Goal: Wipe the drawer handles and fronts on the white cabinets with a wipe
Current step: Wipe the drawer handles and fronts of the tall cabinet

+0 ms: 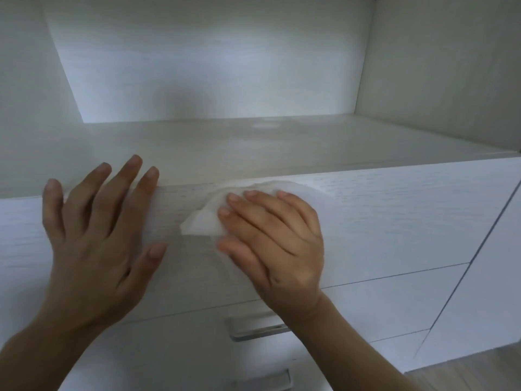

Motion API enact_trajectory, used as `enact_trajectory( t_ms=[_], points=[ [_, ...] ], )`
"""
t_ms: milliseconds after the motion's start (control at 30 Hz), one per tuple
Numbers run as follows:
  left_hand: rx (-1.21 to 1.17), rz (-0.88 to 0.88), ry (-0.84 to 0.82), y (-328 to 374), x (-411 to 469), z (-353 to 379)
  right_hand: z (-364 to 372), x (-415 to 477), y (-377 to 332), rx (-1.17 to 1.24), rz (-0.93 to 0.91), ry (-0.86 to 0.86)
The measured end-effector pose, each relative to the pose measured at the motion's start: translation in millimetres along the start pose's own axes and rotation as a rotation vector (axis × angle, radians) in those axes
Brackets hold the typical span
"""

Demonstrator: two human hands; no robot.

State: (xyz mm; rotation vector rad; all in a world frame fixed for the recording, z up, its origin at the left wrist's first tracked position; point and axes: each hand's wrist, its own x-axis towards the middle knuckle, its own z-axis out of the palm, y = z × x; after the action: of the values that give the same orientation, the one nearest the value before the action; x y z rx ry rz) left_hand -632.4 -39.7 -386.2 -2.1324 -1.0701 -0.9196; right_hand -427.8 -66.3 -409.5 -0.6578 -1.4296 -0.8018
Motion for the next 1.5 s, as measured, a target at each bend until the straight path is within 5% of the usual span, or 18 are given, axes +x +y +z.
enact_trajectory(
  t_ms=[200,733,1500],
  points=[
    [-0.003,-0.004,-0.021,-1,0,1,-4,-2,-4,-0.008,0.225,0.104],
    [0.024,-0.011,0.076,4,1,1,7,-1,-5,-0.087,-0.046,-0.077],
    [-0.061,0.005,0.0,-4,-2,5,-17,-4,18,-0.145,-0.005,-0.062]
  ],
)
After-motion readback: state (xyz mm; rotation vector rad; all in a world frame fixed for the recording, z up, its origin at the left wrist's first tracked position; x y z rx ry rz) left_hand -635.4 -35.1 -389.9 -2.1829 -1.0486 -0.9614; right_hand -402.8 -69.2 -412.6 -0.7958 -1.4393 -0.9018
